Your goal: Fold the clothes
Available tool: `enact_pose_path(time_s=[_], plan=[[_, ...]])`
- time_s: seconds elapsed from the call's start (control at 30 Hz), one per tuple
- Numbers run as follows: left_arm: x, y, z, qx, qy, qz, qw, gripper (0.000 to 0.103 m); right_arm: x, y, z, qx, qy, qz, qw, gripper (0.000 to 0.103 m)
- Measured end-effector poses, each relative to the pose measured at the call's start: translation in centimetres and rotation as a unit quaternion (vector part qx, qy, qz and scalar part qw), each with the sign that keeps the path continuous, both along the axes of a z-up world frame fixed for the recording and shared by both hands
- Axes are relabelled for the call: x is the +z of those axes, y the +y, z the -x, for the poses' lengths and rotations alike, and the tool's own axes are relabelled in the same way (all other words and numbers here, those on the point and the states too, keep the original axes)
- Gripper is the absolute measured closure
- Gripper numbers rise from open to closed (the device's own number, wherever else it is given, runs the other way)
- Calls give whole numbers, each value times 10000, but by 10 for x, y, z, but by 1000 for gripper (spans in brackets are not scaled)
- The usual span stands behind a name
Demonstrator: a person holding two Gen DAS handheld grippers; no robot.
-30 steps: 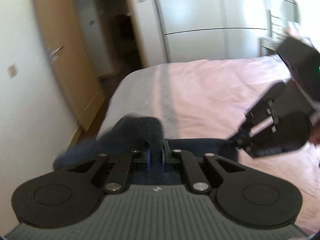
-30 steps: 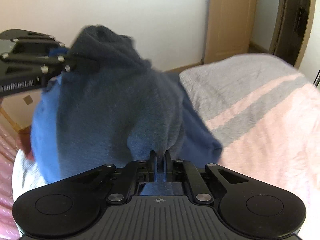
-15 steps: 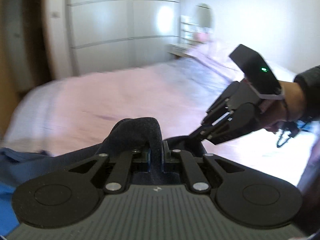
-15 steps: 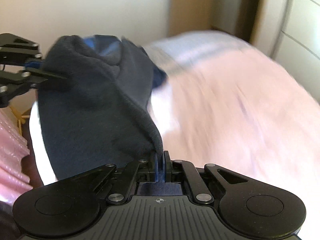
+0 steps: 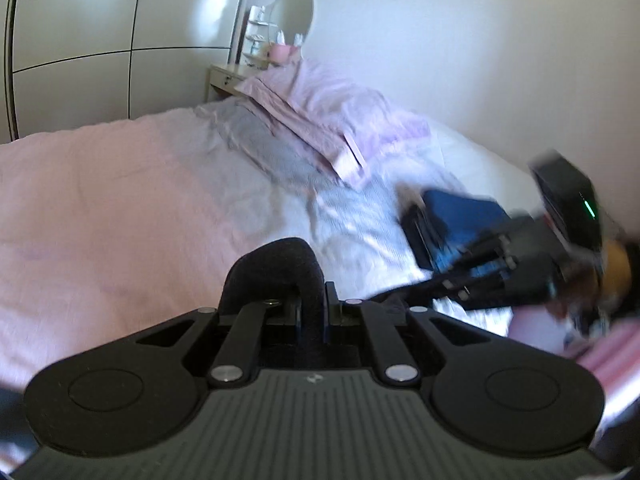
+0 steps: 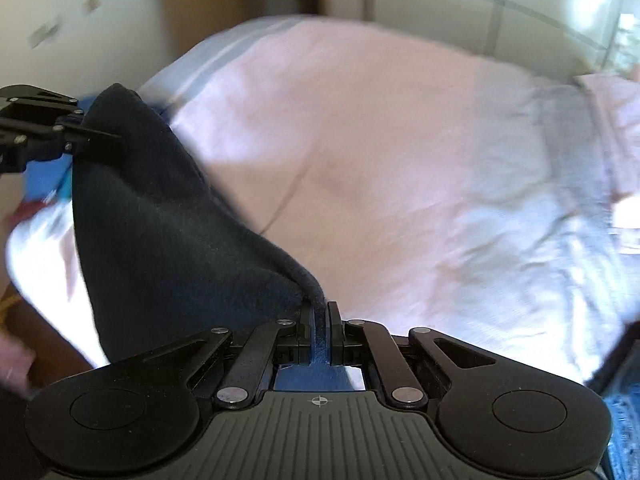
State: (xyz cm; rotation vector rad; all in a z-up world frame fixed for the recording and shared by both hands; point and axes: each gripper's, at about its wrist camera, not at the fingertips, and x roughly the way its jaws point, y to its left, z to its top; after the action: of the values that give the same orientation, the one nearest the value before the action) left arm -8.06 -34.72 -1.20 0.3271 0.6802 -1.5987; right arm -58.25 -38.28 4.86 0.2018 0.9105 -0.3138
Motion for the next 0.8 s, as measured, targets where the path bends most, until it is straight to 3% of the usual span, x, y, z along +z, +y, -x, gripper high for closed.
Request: enact_pose_path(time_s=[0.07,0.1,0.13,0.17,0.2,0.23,0.27,0.3,0.37,0.43,0.6,0.73,0.8], plan=[[-13,-53,-29,334,241,-366,9985,90,-3,-23,-7,-362,-196,277,9988,100],[-21,-78,-44,518,355,-578,9964,89,-6,-34,-12,-563,-235,386,9974,95],[-26,-93,-56,667,374,-679,9948,87,-10,-42,-16,-816,-174,493,9953,78],[-29,-100,-66,734,312,-684,9945,81,-13,-47,-19,-1074,-57,622,9923,69],[-32,-96,-73,718,236,-655,9950,77,-15,-46,-19,-1173,-12,647,9910,49],[-36,-91,-79,703,160,-626,9954,64,-16,-43,-18,-1161,-30,594,9915,36],[-39,-86,-85,687,84,-597,9958,55,-17,-39,-16,-1149,-48,540,9919,33],[-44,-80,-91,673,6,-607,9959,53,-21,-32,-12,-1151,-4,497,9921,32],[-64,-58,-95,649,-197,-933,9933,44,-41,-14,-7,-1182,295,311,9921,32],[-94,-42,-97,577,-654,-1472,9853,40,-72,-5,-8,-1302,588,22,9897,32],[-189,4,-87,86,-1539,-2518,9554,38,-140,-1,-29,-1591,896,-643,9811,31],[-245,41,-74,-484,-2619,-2720,9247,38,-168,6,-71,-1606,714,-982,9795,31],[-260,45,-72,-760,-2956,-2709,9129,41,-178,22,-98,-1303,649,-796,9861,29]])
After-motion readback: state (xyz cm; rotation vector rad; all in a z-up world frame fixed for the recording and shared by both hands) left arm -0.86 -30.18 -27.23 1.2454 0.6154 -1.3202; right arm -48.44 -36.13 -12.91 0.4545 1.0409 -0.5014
